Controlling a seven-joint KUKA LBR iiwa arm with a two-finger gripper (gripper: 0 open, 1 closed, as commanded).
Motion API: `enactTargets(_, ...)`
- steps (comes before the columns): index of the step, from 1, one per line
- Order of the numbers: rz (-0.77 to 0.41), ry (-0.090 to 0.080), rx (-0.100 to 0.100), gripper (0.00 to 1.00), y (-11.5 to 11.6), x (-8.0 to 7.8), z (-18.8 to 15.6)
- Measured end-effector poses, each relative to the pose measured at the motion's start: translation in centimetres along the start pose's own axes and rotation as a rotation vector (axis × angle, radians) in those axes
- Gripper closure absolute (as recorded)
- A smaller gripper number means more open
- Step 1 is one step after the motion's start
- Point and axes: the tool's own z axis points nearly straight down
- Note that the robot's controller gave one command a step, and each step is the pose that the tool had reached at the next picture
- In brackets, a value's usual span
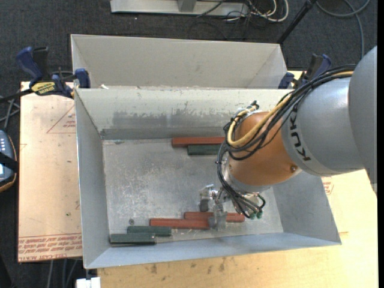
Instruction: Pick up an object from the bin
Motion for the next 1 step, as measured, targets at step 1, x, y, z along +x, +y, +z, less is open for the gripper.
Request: enactTargets(1,0.0,0.0,0.0,1.0,0.0,0.0,-0.01)
